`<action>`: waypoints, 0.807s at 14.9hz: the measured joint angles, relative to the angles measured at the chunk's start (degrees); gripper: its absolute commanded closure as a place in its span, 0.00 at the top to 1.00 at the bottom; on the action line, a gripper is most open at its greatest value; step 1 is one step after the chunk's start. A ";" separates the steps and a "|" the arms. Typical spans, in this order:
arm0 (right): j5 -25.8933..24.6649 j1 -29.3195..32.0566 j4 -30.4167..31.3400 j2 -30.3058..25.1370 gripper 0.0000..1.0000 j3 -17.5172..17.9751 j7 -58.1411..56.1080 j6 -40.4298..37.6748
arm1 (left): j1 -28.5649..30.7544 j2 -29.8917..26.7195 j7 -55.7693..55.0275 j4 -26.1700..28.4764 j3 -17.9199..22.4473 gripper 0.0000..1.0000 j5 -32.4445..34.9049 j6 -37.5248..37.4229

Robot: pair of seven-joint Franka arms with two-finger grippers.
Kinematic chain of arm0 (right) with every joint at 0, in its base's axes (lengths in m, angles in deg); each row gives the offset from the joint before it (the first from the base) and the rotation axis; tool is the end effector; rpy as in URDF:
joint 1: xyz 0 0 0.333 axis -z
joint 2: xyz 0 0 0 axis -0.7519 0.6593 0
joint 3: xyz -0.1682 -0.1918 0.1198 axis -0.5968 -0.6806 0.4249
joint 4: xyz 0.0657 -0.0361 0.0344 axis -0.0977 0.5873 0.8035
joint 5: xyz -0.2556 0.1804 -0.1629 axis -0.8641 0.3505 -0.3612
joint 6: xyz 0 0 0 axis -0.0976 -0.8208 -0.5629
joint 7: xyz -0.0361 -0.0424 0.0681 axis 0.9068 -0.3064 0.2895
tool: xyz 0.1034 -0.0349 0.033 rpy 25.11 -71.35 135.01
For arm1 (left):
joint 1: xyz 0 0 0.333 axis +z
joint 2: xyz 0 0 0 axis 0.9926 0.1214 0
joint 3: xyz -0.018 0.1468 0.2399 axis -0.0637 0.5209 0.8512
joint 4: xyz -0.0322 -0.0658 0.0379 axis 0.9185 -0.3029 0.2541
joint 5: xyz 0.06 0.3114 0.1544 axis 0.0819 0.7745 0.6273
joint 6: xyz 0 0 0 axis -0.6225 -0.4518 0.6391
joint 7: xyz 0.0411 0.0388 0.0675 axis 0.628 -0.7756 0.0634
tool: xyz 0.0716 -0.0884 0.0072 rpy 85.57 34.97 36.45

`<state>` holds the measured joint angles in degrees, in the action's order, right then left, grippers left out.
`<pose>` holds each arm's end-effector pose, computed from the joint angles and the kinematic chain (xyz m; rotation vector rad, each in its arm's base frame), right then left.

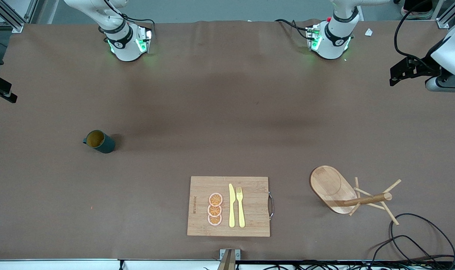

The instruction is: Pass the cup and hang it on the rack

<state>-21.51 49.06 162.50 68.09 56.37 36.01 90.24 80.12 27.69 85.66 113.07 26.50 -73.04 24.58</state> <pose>0.5171 -0.0552 0.6236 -3.1365 -0.0483 -0.0564 0.4806 -0.0435 0.5952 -3.1100 0.1548 0.1054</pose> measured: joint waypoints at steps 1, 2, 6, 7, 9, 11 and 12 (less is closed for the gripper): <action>0.00 -0.04 0.02 0.05 1.00 0.05 0.00 0.13 | 0.00 0.00 0.00 0.00 0.00 1.00 0.00 0.00; 0.00 -0.06 0.02 0.13 1.00 0.10 0.00 0.22 | 0.00 0.00 0.00 0.00 0.00 1.00 0.00 0.00; 0.00 -0.07 0.12 0.29 1.00 0.13 0.00 0.20 | 0.00 0.00 0.00 0.00 0.00 1.00 0.00 0.00; 0.00 -0.07 0.12 0.29 1.00 0.13 0.00 0.20 | -0.01 0.00 0.00 0.00 0.00 1.00 0.00 0.00; 0.00 -0.07 0.12 0.29 1.00 0.13 0.00 0.20 | -0.02 0.01 0.00 0.00 0.00 1.00 0.00 0.00; 0.00 -0.07 0.12 0.29 1.00 0.13 0.00 0.20 | -0.02 0.06 0.00 -0.10 0.00 1.00 0.00 0.00; -0.01 -0.07 0.12 0.29 1.00 0.13 0.00 0.20 | -0.03 0.17 0.00 -0.49 -0.01 1.00 0.00 0.00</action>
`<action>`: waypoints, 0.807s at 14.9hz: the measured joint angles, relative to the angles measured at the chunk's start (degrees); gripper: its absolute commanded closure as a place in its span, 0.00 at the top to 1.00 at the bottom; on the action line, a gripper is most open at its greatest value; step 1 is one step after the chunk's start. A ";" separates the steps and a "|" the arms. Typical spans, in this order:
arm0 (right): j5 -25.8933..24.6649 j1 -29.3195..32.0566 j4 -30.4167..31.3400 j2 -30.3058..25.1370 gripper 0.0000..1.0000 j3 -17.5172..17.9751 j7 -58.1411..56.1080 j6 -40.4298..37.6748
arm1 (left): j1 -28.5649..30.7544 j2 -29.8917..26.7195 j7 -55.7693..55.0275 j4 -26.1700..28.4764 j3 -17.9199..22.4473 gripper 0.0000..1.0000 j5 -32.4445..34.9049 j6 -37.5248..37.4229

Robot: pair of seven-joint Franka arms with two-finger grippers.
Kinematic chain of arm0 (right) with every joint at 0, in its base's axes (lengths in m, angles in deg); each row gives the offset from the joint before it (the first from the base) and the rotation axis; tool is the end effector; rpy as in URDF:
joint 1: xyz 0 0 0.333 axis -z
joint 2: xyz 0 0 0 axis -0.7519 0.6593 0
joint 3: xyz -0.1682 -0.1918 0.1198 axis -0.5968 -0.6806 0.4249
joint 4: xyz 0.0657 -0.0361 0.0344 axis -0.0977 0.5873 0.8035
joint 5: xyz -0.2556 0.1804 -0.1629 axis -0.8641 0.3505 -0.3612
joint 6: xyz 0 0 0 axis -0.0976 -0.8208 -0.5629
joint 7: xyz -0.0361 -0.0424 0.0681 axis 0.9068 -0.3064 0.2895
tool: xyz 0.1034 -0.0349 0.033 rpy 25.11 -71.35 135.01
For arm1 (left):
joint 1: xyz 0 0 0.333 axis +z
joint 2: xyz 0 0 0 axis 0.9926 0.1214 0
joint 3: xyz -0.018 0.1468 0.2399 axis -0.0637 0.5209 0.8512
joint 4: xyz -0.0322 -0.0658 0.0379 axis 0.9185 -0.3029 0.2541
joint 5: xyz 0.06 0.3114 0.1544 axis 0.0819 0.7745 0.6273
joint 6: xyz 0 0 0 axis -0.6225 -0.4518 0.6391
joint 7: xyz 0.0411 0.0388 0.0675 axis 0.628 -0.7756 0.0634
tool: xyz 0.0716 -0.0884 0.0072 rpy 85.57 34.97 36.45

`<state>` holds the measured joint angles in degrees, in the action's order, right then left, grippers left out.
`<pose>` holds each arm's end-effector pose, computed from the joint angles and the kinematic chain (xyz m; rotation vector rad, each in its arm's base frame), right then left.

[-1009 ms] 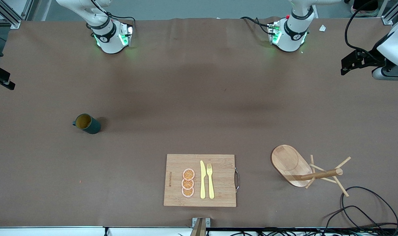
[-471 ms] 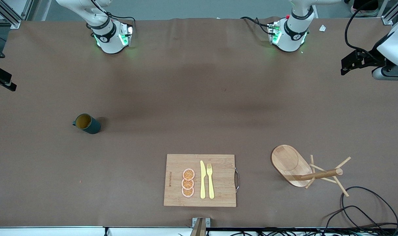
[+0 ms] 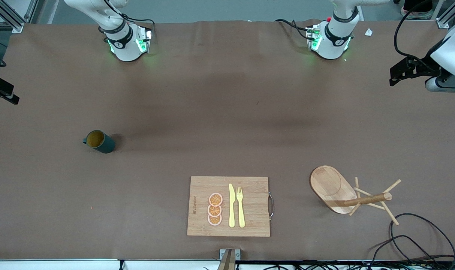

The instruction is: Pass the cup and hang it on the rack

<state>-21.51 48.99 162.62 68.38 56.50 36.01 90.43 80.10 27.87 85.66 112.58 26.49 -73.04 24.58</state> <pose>0.5192 -0.0534 0.6204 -3.1364 -0.0537 -0.0504 0.4816 -0.0438 0.5973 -3.1106 0.1556 0.0969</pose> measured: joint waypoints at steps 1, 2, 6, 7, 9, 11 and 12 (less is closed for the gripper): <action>-0.03 0.00 0.00 0.00 1.00 -0.02 0.00 0.00 | -0.01 0.18 0.00 -0.45 -0.02 1.00 0.00 0.00; -0.12 0.01 0.00 0.00 1.00 -0.04 0.00 0.00 | -0.02 0.41 0.00 -0.89 -0.03 1.00 0.00 0.00; -0.42 0.00 0.10 0.00 1.00 -0.04 0.00 0.01 | -0.06 1.50 0.00 -1.99 -0.05 1.00 0.00 0.00; -0.43 0.00 0.12 0.00 1.00 -0.04 0.00 0.03 | -0.10 1.81 0.00 -2.09 -0.08 1.00 0.00 0.00; -0.45 0.00 0.15 0.00 1.00 -0.03 0.00 0.07 | -0.32 2.56 0.00 -2.55 -0.17 1.00 0.00 0.00; -0.45 0.00 0.16 0.00 1.00 -0.01 0.00 0.10 | -0.54 3.53 -0.03 -3.58 -0.23 1.00 0.00 0.00; -0.45 0.00 0.16 0.00 1.00 -0.01 0.00 0.11 | -0.61 4.06 -0.05 -4.26 -0.29 1.00 0.00 0.00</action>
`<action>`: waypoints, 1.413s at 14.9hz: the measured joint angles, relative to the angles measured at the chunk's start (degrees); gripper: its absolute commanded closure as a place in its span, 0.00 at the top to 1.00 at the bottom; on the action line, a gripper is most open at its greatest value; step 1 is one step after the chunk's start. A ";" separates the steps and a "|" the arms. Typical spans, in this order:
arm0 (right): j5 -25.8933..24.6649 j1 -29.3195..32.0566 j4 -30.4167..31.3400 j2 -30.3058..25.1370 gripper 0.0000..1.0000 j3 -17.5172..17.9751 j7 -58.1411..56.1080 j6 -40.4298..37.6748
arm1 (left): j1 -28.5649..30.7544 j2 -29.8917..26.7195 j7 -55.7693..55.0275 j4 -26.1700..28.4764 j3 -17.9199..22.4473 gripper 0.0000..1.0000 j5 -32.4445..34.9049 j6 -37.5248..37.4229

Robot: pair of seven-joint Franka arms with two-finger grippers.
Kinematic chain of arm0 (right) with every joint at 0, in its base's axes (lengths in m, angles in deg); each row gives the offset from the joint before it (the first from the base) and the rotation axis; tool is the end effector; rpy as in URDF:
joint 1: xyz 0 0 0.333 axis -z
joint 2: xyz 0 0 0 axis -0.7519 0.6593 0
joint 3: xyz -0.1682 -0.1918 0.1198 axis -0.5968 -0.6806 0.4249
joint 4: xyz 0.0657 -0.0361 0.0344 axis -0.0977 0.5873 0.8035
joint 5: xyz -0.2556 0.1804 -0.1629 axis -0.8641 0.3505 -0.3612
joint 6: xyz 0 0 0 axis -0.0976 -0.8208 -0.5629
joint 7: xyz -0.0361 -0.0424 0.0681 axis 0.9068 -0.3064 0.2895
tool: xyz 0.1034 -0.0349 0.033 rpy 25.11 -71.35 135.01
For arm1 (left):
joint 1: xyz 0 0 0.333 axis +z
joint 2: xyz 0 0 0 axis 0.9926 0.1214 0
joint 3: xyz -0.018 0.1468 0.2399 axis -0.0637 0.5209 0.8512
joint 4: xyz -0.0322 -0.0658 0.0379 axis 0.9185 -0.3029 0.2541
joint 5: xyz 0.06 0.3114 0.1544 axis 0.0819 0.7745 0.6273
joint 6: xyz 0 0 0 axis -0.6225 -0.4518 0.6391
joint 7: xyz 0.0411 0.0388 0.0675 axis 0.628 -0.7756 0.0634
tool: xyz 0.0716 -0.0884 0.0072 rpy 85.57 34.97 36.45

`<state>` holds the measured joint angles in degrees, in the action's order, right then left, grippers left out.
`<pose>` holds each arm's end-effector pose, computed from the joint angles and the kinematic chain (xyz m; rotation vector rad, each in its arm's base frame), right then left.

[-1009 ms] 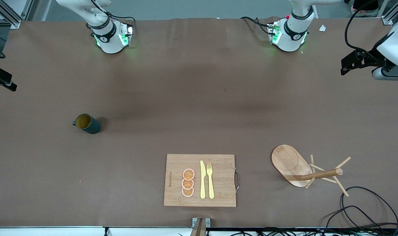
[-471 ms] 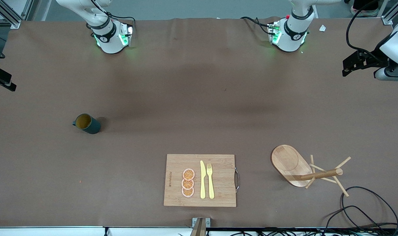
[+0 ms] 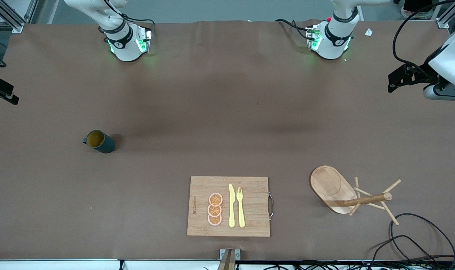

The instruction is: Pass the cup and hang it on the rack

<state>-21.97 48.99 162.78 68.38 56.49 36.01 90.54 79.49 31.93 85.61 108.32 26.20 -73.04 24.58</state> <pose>0.5193 -0.0545 0.6194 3.1374 0.0521 0.0474 0.5010 -0.0528 0.5936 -3.1122 0.1791 0.0914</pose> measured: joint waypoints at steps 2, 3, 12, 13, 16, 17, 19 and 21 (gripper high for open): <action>-0.02 0.00 0.01 0.00 1.00 0.00 0.00 0.00 | -0.07 1.00 -0.12 -1.05 -0.11 1.00 0.00 0.00; -0.02 0.00 0.01 0.00 1.00 0.00 0.00 0.00 | -0.08 1.40 -0.38 -1.34 -0.14 1.00 0.00 0.00; -0.05 0.00 0.17 0.00 1.00 -0.01 0.00 -0.03 | -1.77 2.83 -3.02 -2.73 -0.57 1.00 0.00 0.10; -0.05 0.00 0.17 0.00 1.00 -0.01 0.00 -0.03 | -1.76 3.23 -3.02 -3.26 -0.57 1.00 0.00 0.10; -0.05 0.00 0.23 0.00 1.00 -0.01 0.00 -0.03 | -1.75 3.98 -3.02 -4.03 -0.56 1.00 0.00 0.10; -0.06 0.00 0.37 0.01 1.00 -0.01 0.01 -0.03 | -1.75 4.09 -3.02 -4.10 -0.56 1.00 0.00 0.10; -0.06 0.00 1.18 0.04 1.00 -0.01 0.01 0.54 | -1.75 4.24 -3.08 -4.20 -0.57 1.00 -0.13 0.11; -0.06 -0.04 2.24 0.09 1.00 0.05 0.04 1.53 | -1.75 4.30 -3.10 -4.28 -0.56 1.00 -0.17 0.13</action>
<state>-22.02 48.95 165.01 68.46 56.54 36.05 92.07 77.74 36.23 82.51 104.04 25.64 -73.21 24.71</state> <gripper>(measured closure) 0.000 0.000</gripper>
